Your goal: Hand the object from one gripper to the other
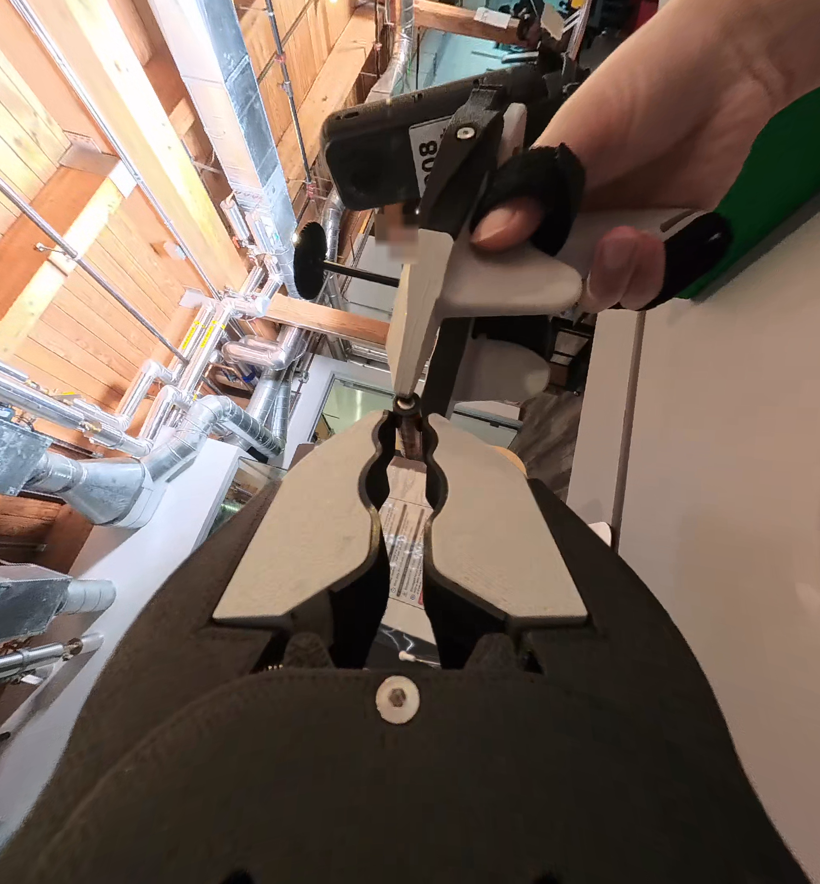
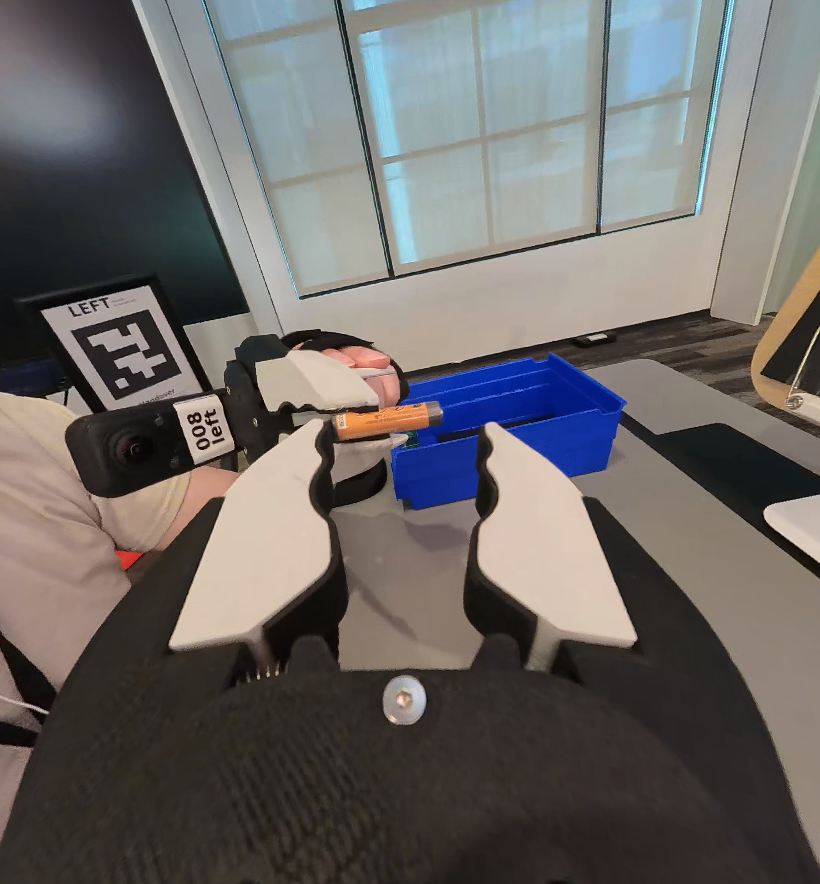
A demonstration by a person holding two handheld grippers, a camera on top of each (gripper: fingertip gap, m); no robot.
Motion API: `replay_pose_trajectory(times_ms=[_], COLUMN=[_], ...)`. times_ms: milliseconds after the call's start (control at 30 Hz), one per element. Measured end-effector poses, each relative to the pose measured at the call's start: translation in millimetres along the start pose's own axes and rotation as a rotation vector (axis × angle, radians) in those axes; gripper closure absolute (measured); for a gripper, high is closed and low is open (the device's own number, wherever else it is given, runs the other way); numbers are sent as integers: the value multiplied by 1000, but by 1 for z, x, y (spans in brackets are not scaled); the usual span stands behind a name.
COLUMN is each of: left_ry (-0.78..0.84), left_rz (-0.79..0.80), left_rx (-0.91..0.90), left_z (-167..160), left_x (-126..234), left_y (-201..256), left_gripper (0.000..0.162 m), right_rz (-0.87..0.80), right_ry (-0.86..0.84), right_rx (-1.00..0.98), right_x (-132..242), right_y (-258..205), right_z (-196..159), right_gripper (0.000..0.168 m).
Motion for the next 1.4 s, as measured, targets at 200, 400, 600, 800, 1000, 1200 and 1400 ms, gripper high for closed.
replay_pose_trajectory(times_ms=[200, 400, 600, 800, 1000, 1200, 1400], left_ry=[-14, 11, -39, -74, 125, 94, -22], left_rz=[-12, -22, -75, -175, -724, -913, -740], left_rx=[-27, -12, 130, 750, 1657, 1718, 1565], left_z=[2, 4, -4, -25, -31, -29, -41], left_x=[0, 2, 3, 16, 0, -15, -19], left_y=[2, 2, -7, -51, -50, -27, -24], left_gripper=[152, 152, 151, 147, 121, 146, 151], right_rz=[-17, 5, -59, -176, -329, -396, -436], right_ry=[-13, -27, -15, 155, 111, 43, -5], right_rx=[98, 156, 228, 552, 1036, 1235, 1218], right_x=[-3, -6, -9, 7, -4, -15, -11], right_y=[-6, -10, -10, -24, -48, -50, -34], right_z=[0, -1, -1, 11, 0, -11, -16], right_gripper=[117, 123, 123, 122, 123, 123, 121])
Point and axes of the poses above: each gripper's, where its closed fingertips meet, x back along the fingers, z out of its top, y = z × x across the jaws, the point moved 9 cm from there along x, back along the fingers, and after that the axes turned 1 degree about x, right-handed, at the moved point
